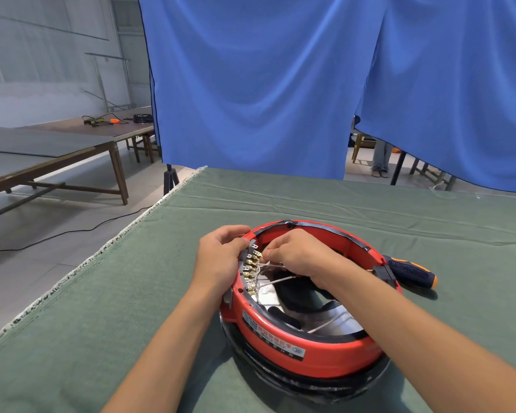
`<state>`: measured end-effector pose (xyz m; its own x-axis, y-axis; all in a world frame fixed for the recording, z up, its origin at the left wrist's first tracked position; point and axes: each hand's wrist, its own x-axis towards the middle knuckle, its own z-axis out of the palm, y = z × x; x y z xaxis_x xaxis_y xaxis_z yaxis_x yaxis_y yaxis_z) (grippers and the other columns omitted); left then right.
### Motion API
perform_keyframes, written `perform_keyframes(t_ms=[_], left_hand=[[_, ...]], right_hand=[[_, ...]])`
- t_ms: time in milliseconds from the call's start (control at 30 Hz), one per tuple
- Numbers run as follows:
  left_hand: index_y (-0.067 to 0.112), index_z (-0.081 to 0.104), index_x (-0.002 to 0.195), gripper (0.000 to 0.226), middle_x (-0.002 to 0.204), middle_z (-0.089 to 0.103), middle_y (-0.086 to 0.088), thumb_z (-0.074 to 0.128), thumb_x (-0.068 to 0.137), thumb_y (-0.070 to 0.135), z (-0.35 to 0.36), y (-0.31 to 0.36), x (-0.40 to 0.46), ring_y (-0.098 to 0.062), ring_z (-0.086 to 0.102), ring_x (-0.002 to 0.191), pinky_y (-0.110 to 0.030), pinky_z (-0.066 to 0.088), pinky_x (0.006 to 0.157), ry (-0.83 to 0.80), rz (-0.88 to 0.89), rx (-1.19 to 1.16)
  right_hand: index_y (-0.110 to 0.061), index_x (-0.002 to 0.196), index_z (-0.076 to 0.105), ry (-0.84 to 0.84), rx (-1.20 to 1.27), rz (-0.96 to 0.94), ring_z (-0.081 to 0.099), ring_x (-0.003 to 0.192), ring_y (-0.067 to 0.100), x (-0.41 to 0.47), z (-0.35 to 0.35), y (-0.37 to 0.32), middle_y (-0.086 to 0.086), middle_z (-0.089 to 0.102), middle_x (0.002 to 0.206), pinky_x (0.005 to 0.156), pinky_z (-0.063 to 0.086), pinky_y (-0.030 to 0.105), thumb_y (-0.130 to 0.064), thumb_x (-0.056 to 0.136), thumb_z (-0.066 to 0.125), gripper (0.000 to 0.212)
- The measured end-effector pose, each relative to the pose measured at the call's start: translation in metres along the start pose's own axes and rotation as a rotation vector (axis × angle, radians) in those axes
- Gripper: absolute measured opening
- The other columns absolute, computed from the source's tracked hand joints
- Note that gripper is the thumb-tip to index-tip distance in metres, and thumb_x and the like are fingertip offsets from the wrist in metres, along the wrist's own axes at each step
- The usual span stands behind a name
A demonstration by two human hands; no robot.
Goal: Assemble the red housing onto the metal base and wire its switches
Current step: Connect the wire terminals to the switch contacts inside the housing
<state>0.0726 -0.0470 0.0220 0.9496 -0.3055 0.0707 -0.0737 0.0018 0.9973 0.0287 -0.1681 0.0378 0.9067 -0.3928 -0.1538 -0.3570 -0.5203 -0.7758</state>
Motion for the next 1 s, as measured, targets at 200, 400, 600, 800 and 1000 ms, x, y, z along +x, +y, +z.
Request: perform_keyframes(t_ms=[200, 400, 600, 800, 1000], left_hand=[[0.004, 0.066, 0.102, 0.022, 0.087, 0.062, -0.022, 0.053, 0.088, -0.007, 0.0008, 0.0011, -0.0015, -0.028, 0.055, 0.076, -0.046, 0.05, 0.076, 0.0, -0.008, -0.004], [0.003, 0.066, 0.103, 0.023, 0.087, 0.062, -0.022, 0.052, 0.088, -0.007, 0.0008, 0.0008, -0.0017, -0.028, 0.054, 0.076, -0.038, 0.045, 0.073, -0.003, -0.021, -0.016], [0.002, 0.067, 0.103, 0.023, 0.087, 0.064, -0.02, 0.053, 0.087, -0.007, 0.0013, 0.0005, -0.0018, -0.028, 0.056, 0.077, -0.041, 0.049, 0.073, 0.013, -0.018, -0.015], [0.004, 0.067, 0.104, 0.024, 0.089, 0.066, -0.018, 0.053, 0.087, -0.006, 0.0005, -0.0017, -0.0006, -0.027, 0.059, 0.078, -0.043, 0.052, 0.078, 0.021, -0.017, -0.006], [0.003, 0.067, 0.102, 0.023, 0.09, 0.065, -0.022, 0.053, 0.087, -0.007, 0.001, -0.0007, -0.0006, -0.028, 0.057, 0.078, -0.042, 0.05, 0.077, 0.018, -0.022, -0.015]], right_hand=[[-0.024, 0.061, 0.067, 0.012, -0.015, -0.004, 0.055, 0.073, 0.008, 0.0007, 0.0011, 0.0, -0.006, 0.064, 0.071, 0.06, 0.04, 0.02, -0.017, 0.089, 0.063, 0.029], [-0.024, 0.058, 0.066, 0.018, -0.009, -0.015, 0.055, 0.071, 0.007, 0.0001, 0.0022, -0.0002, -0.007, 0.063, 0.069, 0.06, 0.04, 0.017, -0.017, 0.088, 0.064, 0.031], [-0.022, 0.06, 0.068, 0.042, 0.018, -0.021, 0.057, 0.075, 0.011, 0.0006, 0.0051, 0.0011, -0.001, 0.068, 0.074, 0.06, 0.041, 0.02, -0.017, 0.087, 0.065, 0.028], [-0.024, 0.06, 0.067, 0.037, -0.025, -0.059, 0.055, 0.07, 0.008, 0.0013, 0.0066, 0.0018, -0.005, 0.065, 0.067, 0.06, 0.04, 0.022, -0.02, 0.088, 0.064, 0.028], [-0.025, 0.066, 0.066, 0.027, -0.117, -0.129, 0.052, 0.062, 0.006, -0.0006, 0.0049, 0.0032, -0.009, 0.059, 0.06, 0.054, 0.036, 0.021, -0.025, 0.09, 0.062, 0.025]])
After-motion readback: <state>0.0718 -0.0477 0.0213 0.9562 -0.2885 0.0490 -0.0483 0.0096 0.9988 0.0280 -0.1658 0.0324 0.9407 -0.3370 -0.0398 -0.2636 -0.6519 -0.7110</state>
